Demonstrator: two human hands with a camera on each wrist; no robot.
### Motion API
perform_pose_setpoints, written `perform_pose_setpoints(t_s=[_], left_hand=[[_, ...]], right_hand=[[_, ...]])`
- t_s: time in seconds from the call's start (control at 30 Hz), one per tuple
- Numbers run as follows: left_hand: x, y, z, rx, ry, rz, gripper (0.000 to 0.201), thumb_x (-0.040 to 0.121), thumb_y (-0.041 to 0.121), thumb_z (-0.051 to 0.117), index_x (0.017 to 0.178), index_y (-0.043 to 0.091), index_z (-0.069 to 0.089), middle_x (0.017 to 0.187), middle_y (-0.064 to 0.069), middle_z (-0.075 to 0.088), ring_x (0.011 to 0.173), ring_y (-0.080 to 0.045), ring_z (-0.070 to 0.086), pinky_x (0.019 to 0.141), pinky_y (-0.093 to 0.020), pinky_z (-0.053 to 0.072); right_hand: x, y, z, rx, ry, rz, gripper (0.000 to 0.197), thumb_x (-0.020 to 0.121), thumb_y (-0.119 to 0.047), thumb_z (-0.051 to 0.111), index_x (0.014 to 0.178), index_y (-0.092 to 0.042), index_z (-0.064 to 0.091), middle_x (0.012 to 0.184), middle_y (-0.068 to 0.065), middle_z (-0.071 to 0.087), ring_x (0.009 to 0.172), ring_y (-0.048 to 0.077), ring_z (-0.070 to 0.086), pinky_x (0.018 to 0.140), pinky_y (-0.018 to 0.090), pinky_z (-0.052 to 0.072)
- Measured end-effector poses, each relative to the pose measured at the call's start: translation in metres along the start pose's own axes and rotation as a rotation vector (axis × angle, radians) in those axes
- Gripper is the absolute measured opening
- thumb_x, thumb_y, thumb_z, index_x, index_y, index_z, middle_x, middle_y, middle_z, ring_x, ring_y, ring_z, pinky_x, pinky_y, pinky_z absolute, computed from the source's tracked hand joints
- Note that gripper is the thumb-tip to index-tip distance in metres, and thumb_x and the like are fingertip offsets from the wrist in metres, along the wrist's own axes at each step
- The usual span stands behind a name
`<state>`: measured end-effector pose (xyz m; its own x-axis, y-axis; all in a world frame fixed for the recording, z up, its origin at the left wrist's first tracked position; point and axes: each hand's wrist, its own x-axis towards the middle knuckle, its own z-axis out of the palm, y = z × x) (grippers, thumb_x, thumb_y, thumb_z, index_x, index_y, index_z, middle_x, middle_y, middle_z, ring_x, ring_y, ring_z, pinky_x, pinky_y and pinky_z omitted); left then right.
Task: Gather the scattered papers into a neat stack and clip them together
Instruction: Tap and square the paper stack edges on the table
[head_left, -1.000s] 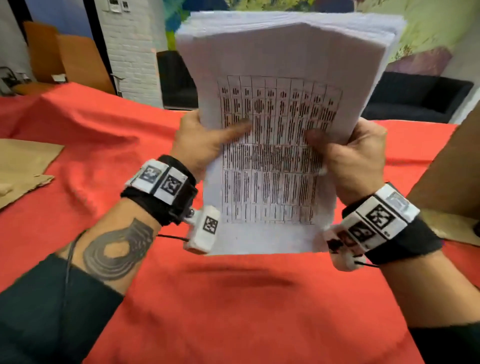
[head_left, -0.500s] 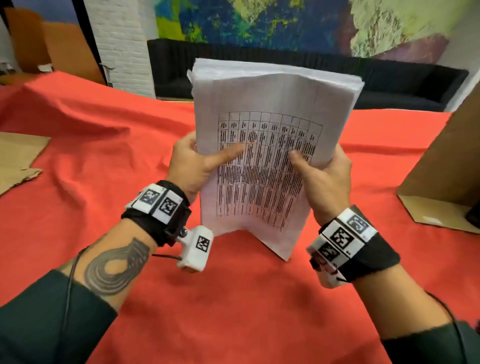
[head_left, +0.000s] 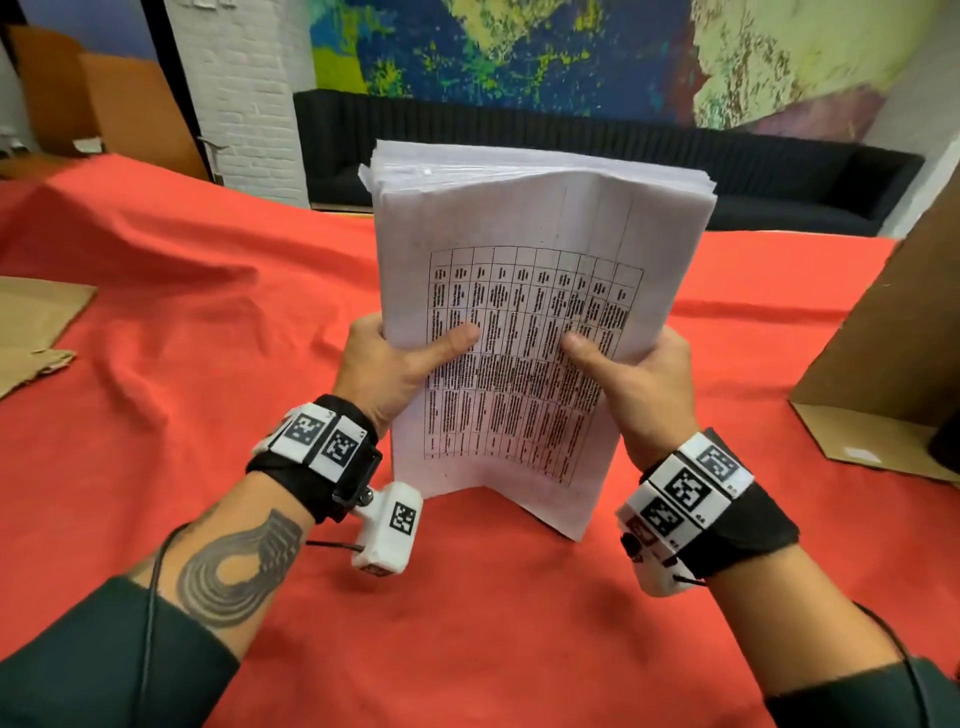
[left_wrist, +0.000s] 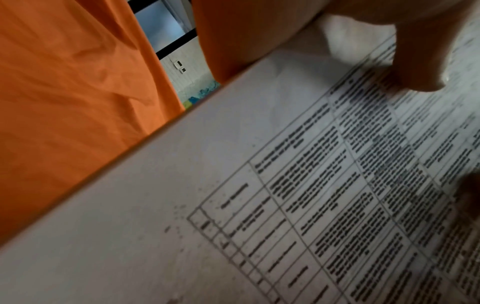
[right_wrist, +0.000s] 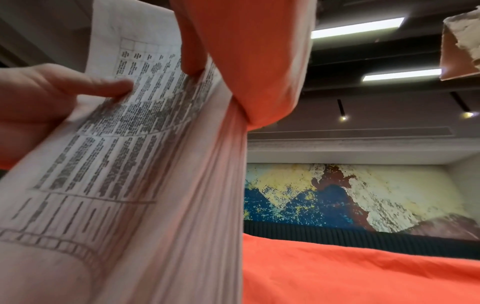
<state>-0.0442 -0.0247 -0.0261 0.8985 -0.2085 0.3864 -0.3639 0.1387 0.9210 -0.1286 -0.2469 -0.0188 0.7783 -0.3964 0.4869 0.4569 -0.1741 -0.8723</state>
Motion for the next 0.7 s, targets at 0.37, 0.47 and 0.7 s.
perform_pose_setpoints(t_s=[0.37, 0.47, 0.7], left_hand=[[0.032, 0.099, 0.013, -0.133, 0.066, 0.200, 0.024, 0.073, 0.035, 0.091, 0.065, 0.020, 0.073, 0.074, 0.008, 0.076, 0.072, -0.008, 0.071, 0.071, -0.028, 0.057], [0.035, 0.106, 0.016, -0.130, 0.111, 0.136, 0.055, 0.081, 0.042, 0.085, 0.047, 0.026, 0.044, 0.051, 0.014, 0.046, 0.050, -0.007, 0.044, 0.053, -0.025, 0.041], [0.039, 0.113, 0.017, -0.105, 0.169, 0.080, 0.052, 0.080, 0.047, 0.075, 0.046, 0.026, 0.042, 0.055, 0.007, 0.042, 0.059, -0.017, 0.041, 0.062, -0.038, 0.036]], right_hand=[[0.035, -0.064, -0.007, 0.187, -0.113, -0.080, 0.044, 0.069, 0.002, 0.084, 0.110, 0.005, 0.069, 0.102, 0.020, 0.074, 0.090, 0.032, 0.073, 0.084, 0.049, 0.061], [0.039, -0.078, -0.006, 0.184, -0.156, -0.107, 0.058, 0.066, -0.003, 0.087, 0.119, 0.007, 0.065, 0.105, 0.017, 0.074, 0.093, 0.028, 0.073, 0.085, 0.045, 0.059], [0.042, -0.110, -0.006, -0.592, -0.069, -0.579, 0.058, 0.075, -0.019, 0.086, 0.131, -0.020, 0.067, 0.113, 0.001, 0.071, 0.103, 0.008, 0.067, 0.096, 0.027, 0.053]])
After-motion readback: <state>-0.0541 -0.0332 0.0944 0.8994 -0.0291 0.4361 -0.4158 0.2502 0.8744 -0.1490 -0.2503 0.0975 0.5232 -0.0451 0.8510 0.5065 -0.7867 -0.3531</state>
